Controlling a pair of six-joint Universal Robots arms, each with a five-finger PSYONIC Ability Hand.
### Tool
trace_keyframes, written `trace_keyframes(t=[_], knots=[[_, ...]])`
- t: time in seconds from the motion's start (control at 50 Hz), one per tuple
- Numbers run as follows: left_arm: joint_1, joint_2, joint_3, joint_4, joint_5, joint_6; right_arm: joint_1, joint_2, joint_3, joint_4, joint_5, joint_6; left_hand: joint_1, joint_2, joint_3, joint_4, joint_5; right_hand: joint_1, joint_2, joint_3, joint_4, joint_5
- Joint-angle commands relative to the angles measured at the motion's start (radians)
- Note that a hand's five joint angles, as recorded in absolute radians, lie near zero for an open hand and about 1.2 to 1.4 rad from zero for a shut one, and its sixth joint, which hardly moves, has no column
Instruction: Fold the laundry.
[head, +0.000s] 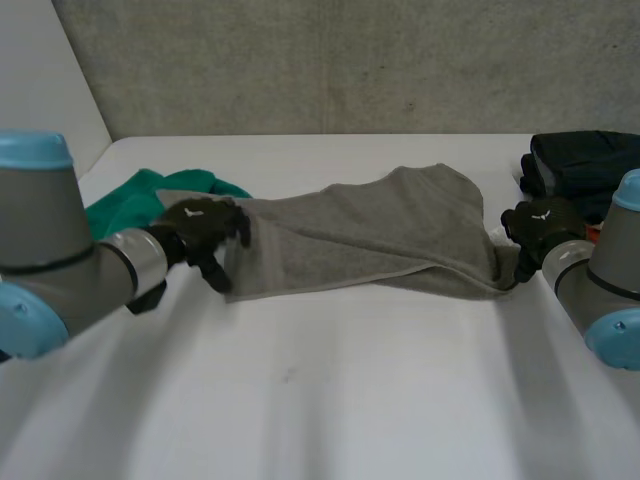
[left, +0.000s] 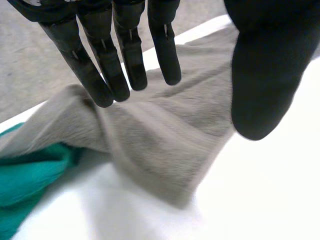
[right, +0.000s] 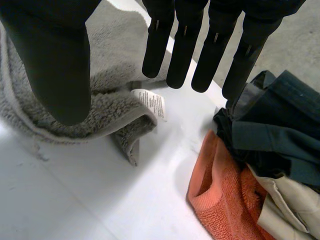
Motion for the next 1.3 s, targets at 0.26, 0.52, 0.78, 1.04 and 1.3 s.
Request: trace_keyframes(t=[0.26,0.52,0.78,1.04,1.3], knots=[[-0.137,-0.197,0.126,0.085,-0.166,0.183,0.024,0.014,0.029,0.001,0.000,-0.075,-0.134,-0.127,-0.123,-0.126,-0.122,0.025,0.020,0.044,0.044,0.069],[-0.130,-0.302,0.220,0.022,-0.218,0.232,0.026,0.023,0.035,0.000,-0.001,-0.089,-0.084,-0.077,-0.073,-0.076,-0.072,0.022,0.017,0.041,0.041,0.066],[-0.125,-0.360,0.278,0.029,-0.228,0.267,0.030,0.026,0.044,-0.002,0.000,-0.117,0.004,0.011,0.015,0.012,0.016,0.019,0.014,0.038,0.038,0.063],[-0.125,-0.400,0.338,0.023,-0.233,0.293,0.030,0.026,0.047,-0.002,0.000,-0.120,0.098,0.105,0.109,0.106,0.110,0.019,0.014,0.038,0.038,0.063],[-0.124,-0.441,0.412,-0.024,-0.252,0.324,0.027,0.026,0.053,-0.003,0.000,-0.135,0.104,0.111,0.115,0.112,0.116,0.019,0.014,0.038,0.038,0.063]])
